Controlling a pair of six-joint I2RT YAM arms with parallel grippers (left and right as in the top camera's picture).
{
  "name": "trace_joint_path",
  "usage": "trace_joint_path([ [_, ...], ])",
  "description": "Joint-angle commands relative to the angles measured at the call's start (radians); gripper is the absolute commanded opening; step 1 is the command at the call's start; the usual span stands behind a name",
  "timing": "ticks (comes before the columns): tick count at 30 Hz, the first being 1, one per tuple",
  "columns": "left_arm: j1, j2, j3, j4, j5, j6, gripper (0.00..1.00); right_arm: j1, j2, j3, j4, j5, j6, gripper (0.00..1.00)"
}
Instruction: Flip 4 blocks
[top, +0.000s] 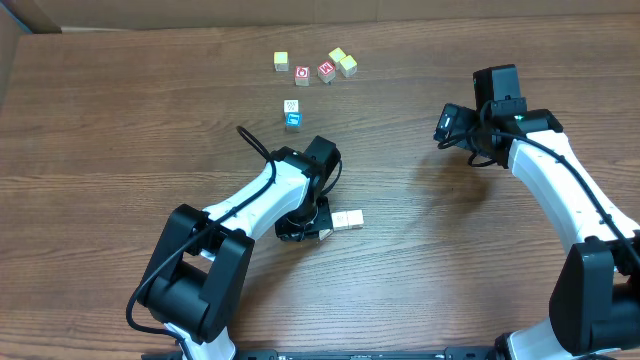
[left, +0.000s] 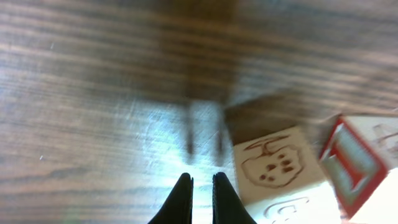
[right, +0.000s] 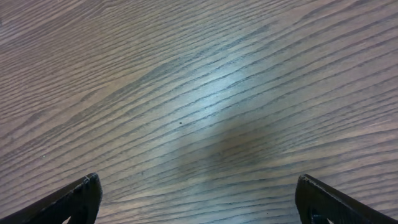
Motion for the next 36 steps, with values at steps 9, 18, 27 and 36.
trace_joint_path([
  [9,0.014,0.005,0.021,0.075,-0.006,0.018,0.08,-0.002,-0.006,0.01,0.003,0.01,-0.003,1.0],
  [18,0.077,-0.011,0.114,-0.044,-0.014,0.022,0.04,-0.002,-0.006,0.01,0.003,0.01,-0.003,1.0],
  [27,0.005,-0.028,0.111,-0.114,0.067,0.015,0.04,-0.002,-0.006,0.01,0.003,0.011,-0.003,1.0],
  [36,-0.086,-0.027,0.063,-0.098,0.067,-0.054,0.04,-0.002,-0.006,0.01,0.003,0.01,-0.003,1.0],
])
